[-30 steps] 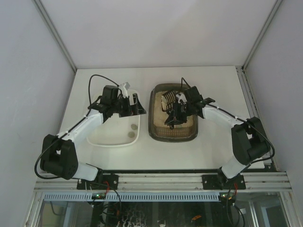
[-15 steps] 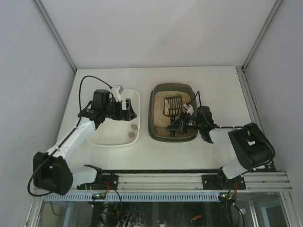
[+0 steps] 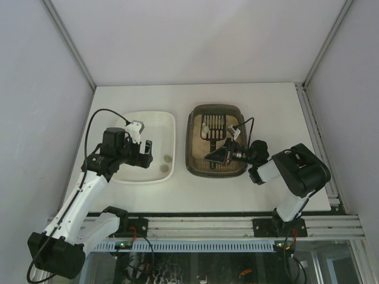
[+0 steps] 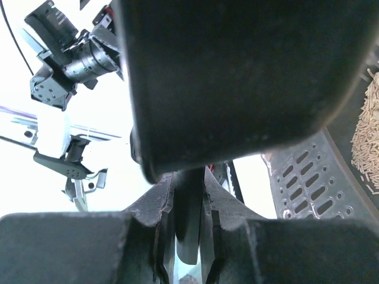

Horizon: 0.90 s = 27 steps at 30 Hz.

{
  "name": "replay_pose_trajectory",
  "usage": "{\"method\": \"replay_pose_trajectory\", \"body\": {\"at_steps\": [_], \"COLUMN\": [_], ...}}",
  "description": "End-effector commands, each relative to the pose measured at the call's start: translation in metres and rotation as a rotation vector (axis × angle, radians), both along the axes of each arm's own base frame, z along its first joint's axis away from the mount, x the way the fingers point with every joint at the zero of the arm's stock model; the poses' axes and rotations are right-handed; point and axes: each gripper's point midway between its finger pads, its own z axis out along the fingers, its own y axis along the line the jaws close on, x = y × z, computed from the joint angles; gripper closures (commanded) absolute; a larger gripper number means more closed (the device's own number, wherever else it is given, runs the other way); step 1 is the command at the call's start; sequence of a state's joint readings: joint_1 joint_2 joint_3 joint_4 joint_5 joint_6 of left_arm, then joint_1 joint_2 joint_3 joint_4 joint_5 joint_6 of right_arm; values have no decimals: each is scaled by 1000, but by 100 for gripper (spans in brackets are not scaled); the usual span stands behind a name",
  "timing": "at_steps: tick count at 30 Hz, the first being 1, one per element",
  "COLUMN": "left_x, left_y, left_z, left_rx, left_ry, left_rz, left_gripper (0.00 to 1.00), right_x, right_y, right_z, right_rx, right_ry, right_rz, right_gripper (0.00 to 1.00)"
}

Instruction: Clean the litter box

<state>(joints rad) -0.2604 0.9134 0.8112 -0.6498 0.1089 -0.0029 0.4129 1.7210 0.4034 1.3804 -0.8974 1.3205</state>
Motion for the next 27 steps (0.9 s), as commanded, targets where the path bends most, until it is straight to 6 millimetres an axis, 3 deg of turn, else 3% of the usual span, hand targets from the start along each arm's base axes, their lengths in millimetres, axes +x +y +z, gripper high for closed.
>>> {"method": "replay_pose_trajectory", "body": {"at_steps": [1, 3, 7, 12, 16, 22, 27], "left_x": [-4, -8, -5, -3, -6, -6, -6], "left_y": [3, -6, -2, 1, -1, -3, 0], "left_z": [6, 7, -2, -8, -4, -3, -1], "left_rx": [9, -33, -29, -36, -47, -56, -59], "left_ry": [-8, 3, 42, 76, 61, 49, 39], "left_rz": [-61, -127, -113, -108, -127, -135, -125], "left_gripper": [1, 1, 1, 2, 5, 5, 5], "right_x": [1, -2, 2, -14, 7, -8, 14], "right_y": [-7, -12, -32, -20, -50, -5, -28], "right_z": [24, 21, 5, 3, 6, 19, 17], "right_rx": [35, 41, 15, 1, 27, 24, 65], "right_ry": [-130, -119, -86, -77, -38, -64, 6], "right_rz": [52, 41, -55, -8, -137, 14, -73], "right_gripper": [100, 100, 100, 100, 100, 100, 100]}}
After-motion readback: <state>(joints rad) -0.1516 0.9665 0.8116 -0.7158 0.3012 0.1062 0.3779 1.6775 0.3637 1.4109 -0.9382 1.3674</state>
